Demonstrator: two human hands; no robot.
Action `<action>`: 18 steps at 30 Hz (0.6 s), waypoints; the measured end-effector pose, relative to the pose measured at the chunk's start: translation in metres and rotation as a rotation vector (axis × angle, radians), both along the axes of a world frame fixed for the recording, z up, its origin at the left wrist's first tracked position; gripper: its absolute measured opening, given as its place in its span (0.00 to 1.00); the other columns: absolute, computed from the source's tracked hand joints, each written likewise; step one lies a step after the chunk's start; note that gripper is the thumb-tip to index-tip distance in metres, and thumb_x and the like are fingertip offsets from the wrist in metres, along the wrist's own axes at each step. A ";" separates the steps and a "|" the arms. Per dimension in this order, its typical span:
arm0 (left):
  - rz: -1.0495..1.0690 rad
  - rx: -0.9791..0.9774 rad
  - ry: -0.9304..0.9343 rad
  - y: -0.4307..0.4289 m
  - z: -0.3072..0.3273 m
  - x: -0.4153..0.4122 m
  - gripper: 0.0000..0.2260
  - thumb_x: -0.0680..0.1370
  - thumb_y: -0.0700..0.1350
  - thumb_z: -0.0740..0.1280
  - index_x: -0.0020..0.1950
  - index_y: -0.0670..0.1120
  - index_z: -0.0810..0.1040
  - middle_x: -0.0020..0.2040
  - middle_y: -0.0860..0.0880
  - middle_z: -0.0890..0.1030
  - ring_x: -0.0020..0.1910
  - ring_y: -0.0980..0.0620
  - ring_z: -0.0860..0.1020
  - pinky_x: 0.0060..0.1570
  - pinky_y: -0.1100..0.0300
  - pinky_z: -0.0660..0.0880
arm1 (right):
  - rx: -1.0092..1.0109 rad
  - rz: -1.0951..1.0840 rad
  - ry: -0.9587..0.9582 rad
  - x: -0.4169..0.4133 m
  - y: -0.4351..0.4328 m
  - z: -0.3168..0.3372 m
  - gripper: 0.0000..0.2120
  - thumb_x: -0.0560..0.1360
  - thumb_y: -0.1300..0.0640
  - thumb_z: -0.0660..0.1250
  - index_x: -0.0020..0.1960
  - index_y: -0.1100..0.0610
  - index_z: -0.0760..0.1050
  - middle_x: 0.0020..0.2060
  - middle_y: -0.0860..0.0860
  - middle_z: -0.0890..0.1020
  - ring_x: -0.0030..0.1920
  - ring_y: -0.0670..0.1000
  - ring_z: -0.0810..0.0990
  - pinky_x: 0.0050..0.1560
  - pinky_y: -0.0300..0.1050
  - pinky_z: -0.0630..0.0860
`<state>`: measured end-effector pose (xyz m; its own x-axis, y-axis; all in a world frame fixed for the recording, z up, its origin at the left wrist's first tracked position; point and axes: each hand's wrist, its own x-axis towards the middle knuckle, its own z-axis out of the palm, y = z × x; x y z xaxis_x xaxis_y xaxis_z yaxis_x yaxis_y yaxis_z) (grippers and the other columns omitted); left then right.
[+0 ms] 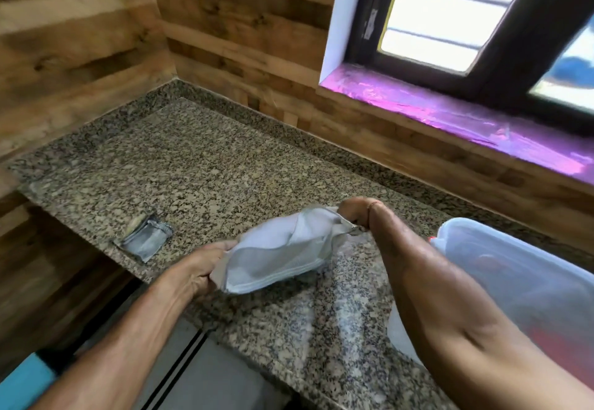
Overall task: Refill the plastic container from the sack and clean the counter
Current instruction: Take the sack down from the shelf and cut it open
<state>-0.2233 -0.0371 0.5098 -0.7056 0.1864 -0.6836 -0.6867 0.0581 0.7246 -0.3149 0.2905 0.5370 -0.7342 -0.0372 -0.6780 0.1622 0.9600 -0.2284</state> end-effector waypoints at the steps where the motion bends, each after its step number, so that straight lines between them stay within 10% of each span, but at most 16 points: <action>1: -0.007 0.039 0.047 0.002 0.009 -0.006 0.20 0.79 0.25 0.62 0.70 0.34 0.75 0.55 0.35 0.84 0.40 0.45 0.85 0.38 0.56 0.84 | 0.019 -0.018 0.050 0.003 0.002 0.020 0.09 0.65 0.53 0.71 0.37 0.59 0.81 0.42 0.58 0.84 0.39 0.52 0.78 0.41 0.44 0.74; 5: -0.030 0.200 0.241 0.040 0.076 -0.028 0.24 0.75 0.22 0.61 0.70 0.33 0.74 0.62 0.33 0.81 0.41 0.46 0.86 0.44 0.53 0.84 | -0.081 -0.121 0.232 0.006 0.040 0.093 0.12 0.80 0.61 0.66 0.58 0.69 0.80 0.55 0.59 0.82 0.53 0.55 0.80 0.44 0.39 0.71; 9: -0.156 0.276 0.421 0.098 0.139 -0.024 0.19 0.77 0.21 0.58 0.64 0.35 0.76 0.45 0.43 0.87 0.36 0.52 0.86 0.40 0.59 0.83 | -0.261 -0.522 0.531 0.062 0.082 0.168 0.11 0.78 0.67 0.63 0.39 0.58 0.77 0.41 0.54 0.79 0.41 0.50 0.77 0.44 0.44 0.74; 14: -0.229 0.262 0.568 0.190 0.169 -0.007 0.14 0.76 0.21 0.59 0.48 0.36 0.78 0.36 0.45 0.83 0.26 0.58 0.82 0.28 0.66 0.78 | -0.241 -0.702 0.682 0.129 0.149 0.209 0.10 0.77 0.63 0.64 0.41 0.57 0.81 0.33 0.47 0.82 0.36 0.49 0.78 0.38 0.44 0.72; 18: -0.219 0.296 0.775 0.260 0.156 0.014 0.15 0.70 0.26 0.68 0.53 0.39 0.82 0.47 0.44 0.86 0.47 0.47 0.82 0.50 0.53 0.80 | -0.348 -0.846 0.801 0.173 0.205 0.192 0.12 0.77 0.65 0.64 0.39 0.56 0.82 0.28 0.46 0.80 0.33 0.51 0.76 0.35 0.45 0.73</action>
